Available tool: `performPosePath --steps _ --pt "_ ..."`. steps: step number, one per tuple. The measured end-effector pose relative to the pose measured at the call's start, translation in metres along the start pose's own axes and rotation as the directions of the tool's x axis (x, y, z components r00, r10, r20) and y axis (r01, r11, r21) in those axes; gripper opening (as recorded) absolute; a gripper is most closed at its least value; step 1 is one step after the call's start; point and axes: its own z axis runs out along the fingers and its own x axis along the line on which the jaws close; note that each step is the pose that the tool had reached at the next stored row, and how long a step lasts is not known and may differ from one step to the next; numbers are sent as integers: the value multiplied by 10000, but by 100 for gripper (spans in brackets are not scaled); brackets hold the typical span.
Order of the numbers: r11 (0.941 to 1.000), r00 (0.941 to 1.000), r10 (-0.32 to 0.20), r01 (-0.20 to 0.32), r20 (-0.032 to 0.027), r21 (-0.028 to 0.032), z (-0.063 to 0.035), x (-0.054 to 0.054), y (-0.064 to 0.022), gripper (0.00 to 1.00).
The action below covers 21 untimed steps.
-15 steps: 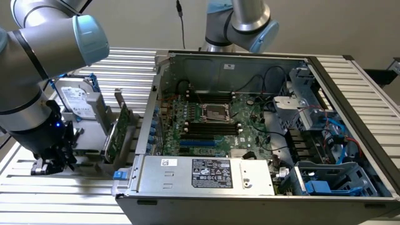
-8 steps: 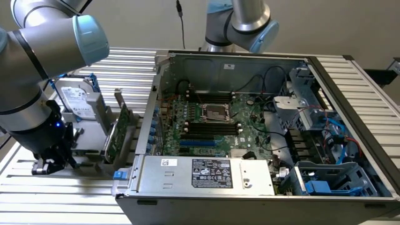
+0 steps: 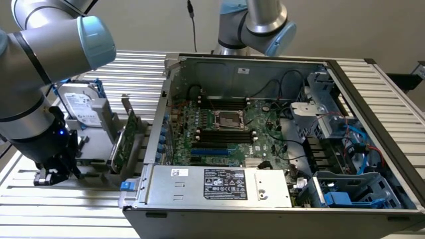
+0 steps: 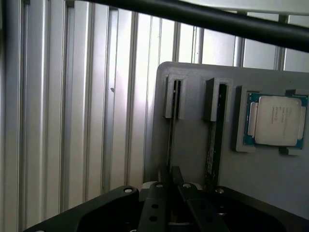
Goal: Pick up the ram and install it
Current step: 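Pick up the ram and move it above insertion slot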
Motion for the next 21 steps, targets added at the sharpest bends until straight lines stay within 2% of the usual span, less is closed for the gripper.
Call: performPosePath --steps 6,17,21 --pt "10000 10000 0 0 21 -23 -136 -2 3 13" --pt "10000 10000 0 1 24 -47 -547 -17 6 13" --pt "10000 10000 1 -1 24 -53 -645 -49 -22 13"
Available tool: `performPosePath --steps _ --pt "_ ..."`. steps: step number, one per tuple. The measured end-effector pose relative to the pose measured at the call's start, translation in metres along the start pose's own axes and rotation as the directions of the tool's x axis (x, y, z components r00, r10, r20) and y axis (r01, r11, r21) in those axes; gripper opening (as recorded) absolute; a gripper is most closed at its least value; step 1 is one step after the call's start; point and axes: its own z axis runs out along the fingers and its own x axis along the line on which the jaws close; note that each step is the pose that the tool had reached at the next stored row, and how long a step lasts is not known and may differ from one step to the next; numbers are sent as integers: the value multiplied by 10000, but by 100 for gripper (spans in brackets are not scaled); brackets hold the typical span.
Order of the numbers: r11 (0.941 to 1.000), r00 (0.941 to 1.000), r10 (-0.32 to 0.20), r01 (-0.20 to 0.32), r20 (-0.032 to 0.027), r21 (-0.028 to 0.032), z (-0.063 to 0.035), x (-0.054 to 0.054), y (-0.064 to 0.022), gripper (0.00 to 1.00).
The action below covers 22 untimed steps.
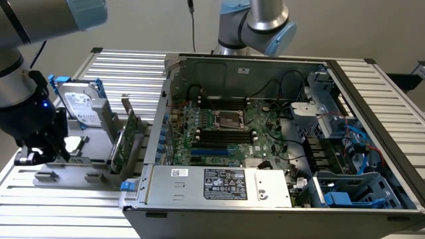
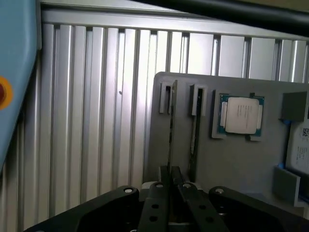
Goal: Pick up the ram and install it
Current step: 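Pick up the ram and move it above insertion slot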
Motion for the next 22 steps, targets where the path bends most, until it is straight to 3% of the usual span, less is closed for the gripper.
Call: performPosePath --steps 6,22 --pt "10000 10000 -1 1 0 -2 -140 -85 -60 13" --pt "10000 10000 -1 1 1 -2 -746 -300 -319 13"
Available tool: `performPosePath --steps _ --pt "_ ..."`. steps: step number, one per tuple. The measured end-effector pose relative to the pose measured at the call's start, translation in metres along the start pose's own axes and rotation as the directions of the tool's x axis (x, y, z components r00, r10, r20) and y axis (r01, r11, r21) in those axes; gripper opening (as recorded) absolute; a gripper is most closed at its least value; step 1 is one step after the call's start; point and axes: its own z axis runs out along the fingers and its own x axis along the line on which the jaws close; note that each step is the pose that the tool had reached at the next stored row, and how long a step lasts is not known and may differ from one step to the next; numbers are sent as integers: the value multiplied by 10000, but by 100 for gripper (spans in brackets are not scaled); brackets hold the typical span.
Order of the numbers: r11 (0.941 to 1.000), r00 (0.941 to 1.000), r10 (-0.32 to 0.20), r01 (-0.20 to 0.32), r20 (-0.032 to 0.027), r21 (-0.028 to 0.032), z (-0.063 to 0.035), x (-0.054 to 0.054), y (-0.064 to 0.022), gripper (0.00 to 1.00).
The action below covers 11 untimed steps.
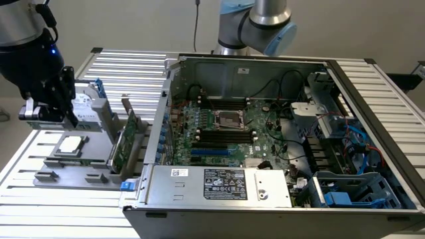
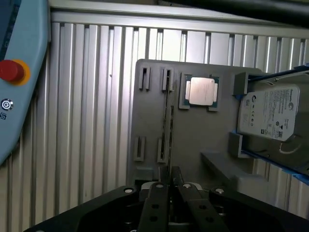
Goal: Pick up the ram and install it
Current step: 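Pick up the ram and move it above insertion slot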
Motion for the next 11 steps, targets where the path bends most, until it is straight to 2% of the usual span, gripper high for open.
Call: performPosePath --steps 4,11 --pt "10000 10000 -2 2 0 -5 -124 -48 -70 13" --pt "10000 10000 1 -1 1 -18 -260 -111 -233 13"
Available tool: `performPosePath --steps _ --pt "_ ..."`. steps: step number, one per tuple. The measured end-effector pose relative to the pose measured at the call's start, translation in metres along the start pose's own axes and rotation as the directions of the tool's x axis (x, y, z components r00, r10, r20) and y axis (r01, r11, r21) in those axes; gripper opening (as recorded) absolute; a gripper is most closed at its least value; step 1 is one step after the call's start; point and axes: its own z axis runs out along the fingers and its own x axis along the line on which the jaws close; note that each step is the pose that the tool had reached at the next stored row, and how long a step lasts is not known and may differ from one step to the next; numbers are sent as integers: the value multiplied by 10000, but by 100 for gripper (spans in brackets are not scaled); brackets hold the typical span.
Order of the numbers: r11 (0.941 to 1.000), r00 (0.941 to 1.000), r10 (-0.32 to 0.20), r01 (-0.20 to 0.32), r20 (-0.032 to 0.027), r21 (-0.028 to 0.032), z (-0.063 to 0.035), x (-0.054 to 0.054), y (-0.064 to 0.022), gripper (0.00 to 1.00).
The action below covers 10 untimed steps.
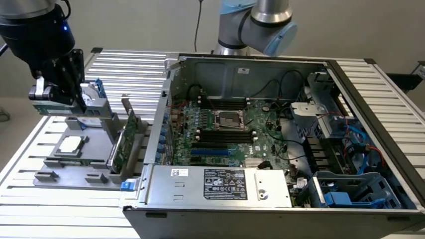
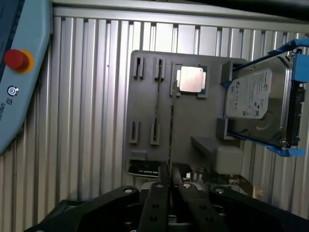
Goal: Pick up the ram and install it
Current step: 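Pick up the ram and move it above insertion slot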
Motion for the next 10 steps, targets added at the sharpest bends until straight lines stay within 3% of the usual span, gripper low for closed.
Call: performPosePath --steps 10 --pt "10000 10000 0 0 0 -7 -124 -65 -318 13"
